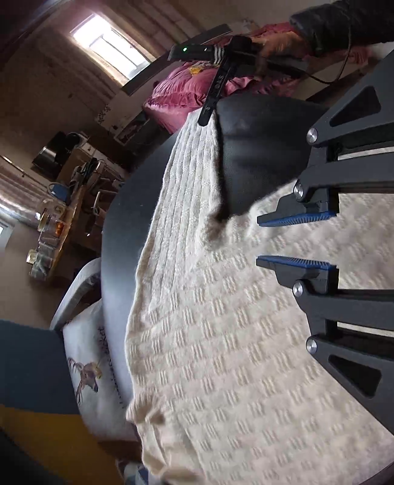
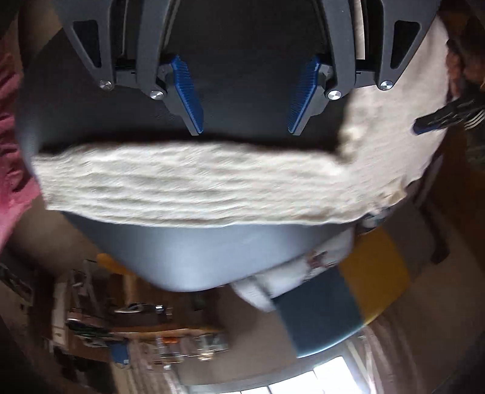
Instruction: Fold clothes
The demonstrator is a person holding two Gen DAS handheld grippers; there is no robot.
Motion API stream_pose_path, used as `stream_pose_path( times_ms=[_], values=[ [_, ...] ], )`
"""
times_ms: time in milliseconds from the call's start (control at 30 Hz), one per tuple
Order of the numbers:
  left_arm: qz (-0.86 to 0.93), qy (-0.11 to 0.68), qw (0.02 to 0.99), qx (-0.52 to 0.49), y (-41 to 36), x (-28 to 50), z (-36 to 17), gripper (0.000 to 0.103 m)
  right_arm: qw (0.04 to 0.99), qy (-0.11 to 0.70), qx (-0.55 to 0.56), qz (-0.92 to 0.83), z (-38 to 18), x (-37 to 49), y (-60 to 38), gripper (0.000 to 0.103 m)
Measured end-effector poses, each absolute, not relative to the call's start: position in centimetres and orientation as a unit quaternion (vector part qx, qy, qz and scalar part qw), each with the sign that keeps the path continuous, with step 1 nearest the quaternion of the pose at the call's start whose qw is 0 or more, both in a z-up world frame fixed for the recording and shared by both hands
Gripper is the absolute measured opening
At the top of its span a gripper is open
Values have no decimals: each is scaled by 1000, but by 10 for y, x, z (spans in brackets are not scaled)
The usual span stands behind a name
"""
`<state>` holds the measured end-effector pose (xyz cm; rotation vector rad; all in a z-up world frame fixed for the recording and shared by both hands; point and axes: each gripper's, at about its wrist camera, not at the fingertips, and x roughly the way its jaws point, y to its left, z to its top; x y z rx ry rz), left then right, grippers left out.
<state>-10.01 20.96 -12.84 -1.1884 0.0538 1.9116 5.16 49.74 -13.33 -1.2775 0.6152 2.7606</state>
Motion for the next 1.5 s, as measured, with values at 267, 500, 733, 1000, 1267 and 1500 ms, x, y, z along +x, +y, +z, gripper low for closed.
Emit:
stream_pose_path(
  times_ms=[267, 500, 733, 1000, 1267, 1500],
  values=[
    [807, -40, 332, -487, 56, -64, -142, 28, -173, 135, -459, 861, -139, 73, 323, 59],
    [847, -120, 209, -473, -77, -25, -151, 28, -240, 107, -471, 842, -145, 55, 241, 59],
    [843, -170, 156, -487, -156, 16, -174, 28, -188, 17, -501, 844, -169, 50, 216, 60],
    [831, -189, 200, -483, -157, 27, -178, 29, -180, 15, -485, 856, -173, 54, 218, 61],
    [861, -160, 176, -449, -157, 37, -154, 9, -177, -13, -482, 858, -174, 53, 214, 62],
    [848, -120, 153, -493, -157, 34, -168, 8, -180, -13, -468, 865, -177, 54, 214, 68]
  ],
)
